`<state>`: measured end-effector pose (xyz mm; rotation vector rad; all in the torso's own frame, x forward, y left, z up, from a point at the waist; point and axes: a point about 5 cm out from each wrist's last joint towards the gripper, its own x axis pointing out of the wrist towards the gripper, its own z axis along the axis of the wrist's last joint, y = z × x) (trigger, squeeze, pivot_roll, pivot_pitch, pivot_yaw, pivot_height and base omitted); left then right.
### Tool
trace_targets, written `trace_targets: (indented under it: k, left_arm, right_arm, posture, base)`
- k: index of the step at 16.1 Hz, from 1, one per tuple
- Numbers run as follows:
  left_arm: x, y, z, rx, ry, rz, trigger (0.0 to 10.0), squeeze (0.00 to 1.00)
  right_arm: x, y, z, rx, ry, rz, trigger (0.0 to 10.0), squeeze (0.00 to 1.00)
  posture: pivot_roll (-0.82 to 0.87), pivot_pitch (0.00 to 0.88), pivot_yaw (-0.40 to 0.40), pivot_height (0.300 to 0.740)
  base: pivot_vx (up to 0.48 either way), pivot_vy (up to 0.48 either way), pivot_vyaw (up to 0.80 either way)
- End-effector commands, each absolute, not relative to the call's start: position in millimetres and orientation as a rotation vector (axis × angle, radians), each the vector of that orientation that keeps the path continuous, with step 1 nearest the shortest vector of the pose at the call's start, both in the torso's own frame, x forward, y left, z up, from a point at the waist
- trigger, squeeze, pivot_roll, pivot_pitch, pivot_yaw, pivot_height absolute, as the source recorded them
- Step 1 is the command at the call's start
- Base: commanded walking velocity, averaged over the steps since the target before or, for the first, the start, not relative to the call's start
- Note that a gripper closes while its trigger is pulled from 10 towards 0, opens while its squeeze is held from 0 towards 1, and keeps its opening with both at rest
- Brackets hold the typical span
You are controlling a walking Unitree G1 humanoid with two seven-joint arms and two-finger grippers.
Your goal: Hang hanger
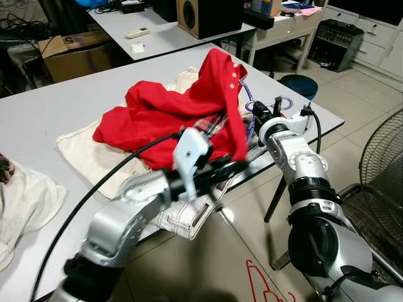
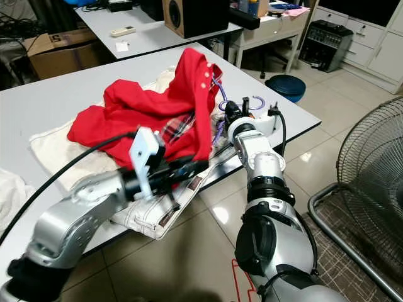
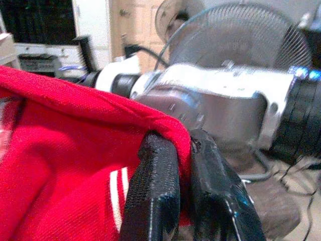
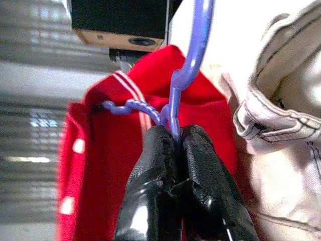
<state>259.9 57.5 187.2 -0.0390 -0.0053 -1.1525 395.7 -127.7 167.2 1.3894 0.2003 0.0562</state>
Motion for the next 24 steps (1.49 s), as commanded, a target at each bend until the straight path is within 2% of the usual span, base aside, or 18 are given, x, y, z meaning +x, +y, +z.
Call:
trace_targets:
  k: [1, 2, 4, 7, 9, 10, 11, 12, 13, 16, 17, 19, 21, 24]
  left_arm:
    - [244.8, 38.0, 198.0, -0.108, -0.044, -1.316, 3.1, 0.0]
    - [241.9, 34.1, 208.0, -0.16, -0.077, -1.356, 3.2, 0.0]
    - [235.5, 30.5, 217.4, -0.224, -0.089, -1.417, 3.3, 0.0]
    - [240.7, 27.1, 223.1, -0.289, -0.107, -1.362, 3.1, 0.0]
    - [247.7, 21.4, 225.1, -0.347, -0.046, -1.327, 2.0, 0.0]
    - [250.2, 18.3, 210.2, -0.209, 0.017, -1.302, 1.7, 0.0]
    - [254.1, 18.0, 193.3, -0.076, 0.059, -1.256, 2.2, 0.0]
    - [257.2, 17.9, 188.0, -0.038, 0.069, -1.222, 0.6, 0.0]
    - [257.7, 17.4, 189.6, -0.044, 0.061, -1.219, 0.3, 0.0]
    - [261.8, 16.2, 216.1, -0.25, -0.016, -1.205, 0.5, 0.0]
    - [265.0, 17.1, 219.4, -0.281, -0.031, -1.182, 0.0, 0.0]
    - [285.5, 26.7, 224.5, -0.303, -0.071, -1.013, 0.0, 0.0]
    - [308.8, 46.6, 219.4, -0.283, -0.033, -0.8, 0.0, 0.0]
    - [321.7, 63.8, 206.3, -0.191, 0.028, -0.65, 0.0, 0.0]
  right_arm:
    - [400.3, -133.1, 187.2, 1.273, 0.097, 0.064, 10.0, 0.0]
    - [399.3, -128.4, 183.8, 1.178, 0.107, 0.074, 10.0, 0.0]
    - [398.8, -124.6, 179.9, 1.181, 0.121, 0.067, 10.0, 0.0]
    - [399.3, -119.9, 181.8, 1.149, 0.117, 0.084, 10.0, 0.0]
    - [398.3, -112.9, 180.2, 1.18, 0.132, 0.086, 10.0, 0.0]
    - [398.9, -112.0, 182.9, 1.26, 0.128, 0.078, 10.0, 0.0]
    - [399.8, -111.6, 189.0, 1.289, 0.114, 0.089, 10.0, 0.0]
    - [400.1, -111.0, 192.1, 1.273, 0.109, 0.103, 10.0, 0.0]
    - [399.9, -110.2, 192.1, 1.257, 0.111, 0.11, 10.0, 0.0]
    - [394.8, -102.1, 177.6, 1.184, 0.173, 0.117, 10.0, 0.0]
    - [393.4, -98.9, 175.5, 1.182, 0.187, 0.132, 10.0, 0.0]
    - [383.4, -86.8, 165.4, 1.088, 0.254, 0.218, 10.0, 0.0]
    - [373.2, -93.0, 158.3, 1.071, 0.279, 0.246, 10.0, 0.0]
    - [368.5, -108.8, 160.5, 1.065, 0.255, 0.223, 10.0, 0.0]
  posture:
    - [0.05, 0.0, 0.041, 0.74]
    - [0.05, 0.0, 0.038, 0.74]
    - [0.05, 0.0, 0.037, 0.74]
    - [0.05, 0.0, 0.032, 0.74]
    - [0.05, 0.0, 0.031, 0.74]
    - [0.05, 0.0, 0.031, 0.74]
    - [0.05, 0.0, 0.035, 0.74]
    - [0.05, 0.0, 0.035, 0.74]
    - [0.04, 0.0, 0.038, 0.74]
    - [0.05, 0.0, 0.034, 0.74]
    - [0.05, 0.0, 0.033, 0.74]
    - [0.05, 0.0, 0.027, 0.74]
    - [0.04, 0.0, 0.027, 0.74]
    - [0.03, 0.0, 0.033, 0.74]
  base:
    - [0.0, 0.0, 0.0]
    - [0.0, 0.0, 0.0]
    - [0.0, 0.0, 0.0]
    - [0.0, 0.0, 0.0]
    - [0.0, 0.0, 0.0]
    - [0.0, 0.0, 0.0]
    - [0.0, 0.0, 0.0]
    - [0.0, 0.0, 0.0]
    - [0.0, 0.0, 0.0]
    - [0.0, 0.0, 0.0]
    - [0.0, 0.0, 0.0]
    - [0.0, 0.0, 0.0]
    - [0.0, 0.0, 0.0]
    - [0.0, 0.0, 0.0]
